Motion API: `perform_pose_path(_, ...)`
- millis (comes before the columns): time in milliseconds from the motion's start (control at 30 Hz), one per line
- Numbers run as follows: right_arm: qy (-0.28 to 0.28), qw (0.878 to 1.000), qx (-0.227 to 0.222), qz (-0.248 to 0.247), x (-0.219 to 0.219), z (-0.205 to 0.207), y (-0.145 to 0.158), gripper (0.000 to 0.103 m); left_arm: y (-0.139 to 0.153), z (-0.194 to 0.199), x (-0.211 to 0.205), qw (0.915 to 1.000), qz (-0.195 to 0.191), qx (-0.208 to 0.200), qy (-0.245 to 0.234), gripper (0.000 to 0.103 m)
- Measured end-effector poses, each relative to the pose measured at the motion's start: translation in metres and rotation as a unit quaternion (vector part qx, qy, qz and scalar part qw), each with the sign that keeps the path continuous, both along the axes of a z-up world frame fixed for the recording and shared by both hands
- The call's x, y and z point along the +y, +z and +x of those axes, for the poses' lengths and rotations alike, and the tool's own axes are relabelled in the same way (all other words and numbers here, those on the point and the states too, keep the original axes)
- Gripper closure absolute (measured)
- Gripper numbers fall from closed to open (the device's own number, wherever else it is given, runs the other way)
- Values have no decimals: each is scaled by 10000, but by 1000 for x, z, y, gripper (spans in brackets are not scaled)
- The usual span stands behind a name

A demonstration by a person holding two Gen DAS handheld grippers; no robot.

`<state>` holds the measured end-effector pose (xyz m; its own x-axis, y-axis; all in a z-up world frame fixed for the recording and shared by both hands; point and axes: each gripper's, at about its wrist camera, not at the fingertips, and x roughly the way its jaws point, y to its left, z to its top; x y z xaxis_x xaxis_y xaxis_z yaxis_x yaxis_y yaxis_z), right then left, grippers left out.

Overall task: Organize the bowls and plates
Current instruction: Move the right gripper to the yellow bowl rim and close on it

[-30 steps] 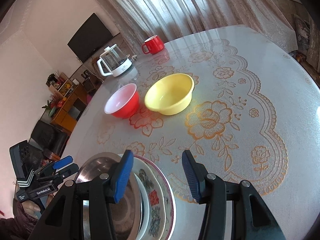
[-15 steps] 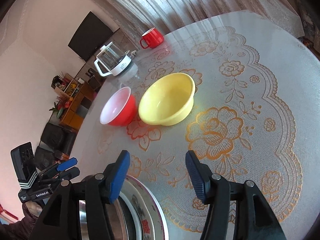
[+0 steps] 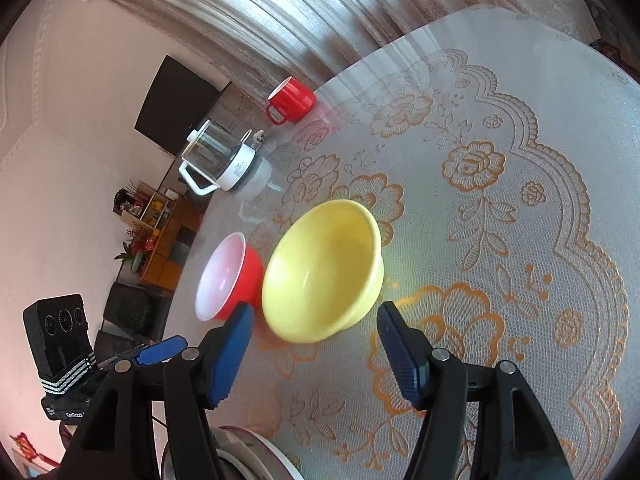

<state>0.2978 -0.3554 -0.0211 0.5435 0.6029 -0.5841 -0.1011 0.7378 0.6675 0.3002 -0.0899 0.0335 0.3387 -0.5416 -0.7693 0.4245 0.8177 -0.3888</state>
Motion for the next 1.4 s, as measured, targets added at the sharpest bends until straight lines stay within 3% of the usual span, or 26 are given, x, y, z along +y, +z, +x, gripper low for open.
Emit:
perform_pose_path(167,-120,9998,110,99,-3,24,-6,38,-4,26,-25,9993,-125,164,-310,27)
perform_pose_path(367,-139,9995,273,-33,3,47,-15,38,-27,53,-37,9977,-148,598,-283,23)
perform_pose_path(467,-68,9994,318,135,3,49,-21,38,-35,59,-40,9956,-379,805,-306,22)
perform_pose_path(667,70,9990,329,291,3,42,-26,38,-33,61,-43,9940,-725,756,-323,20)
perform_pose_path(800,82,9988,351,343,-8,30,-27,38,-23,49,-46,9884,-1071,794,-731,20)
perform_pose_path(933,166,9989,361,258,-18,16,-25,38,-18,43,-53,9892,-856,689,-972,20)
perform_pose_path(1067,-71,9995,301,3,-31,7,-20,38,-17,52,-52,9948,-539,562,-660,20)
perform_pose_path(1133,-235,9993,300,-18,-36,7,-20,38,-19,56,-54,9965,-381,505,-542,26)
perform_pose_path(1333,-516,9980,358,25,-36,13,-25,38,-29,64,-69,9969,-80,503,-598,30)
perform_pose_path(1367,-522,9979,393,8,-34,15,-27,40,-31,64,-71,9973,6,433,-585,32)
perform_pose_path(1400,-541,9977,411,-34,-32,16,-28,55,-33,63,-74,9974,94,351,-614,40)
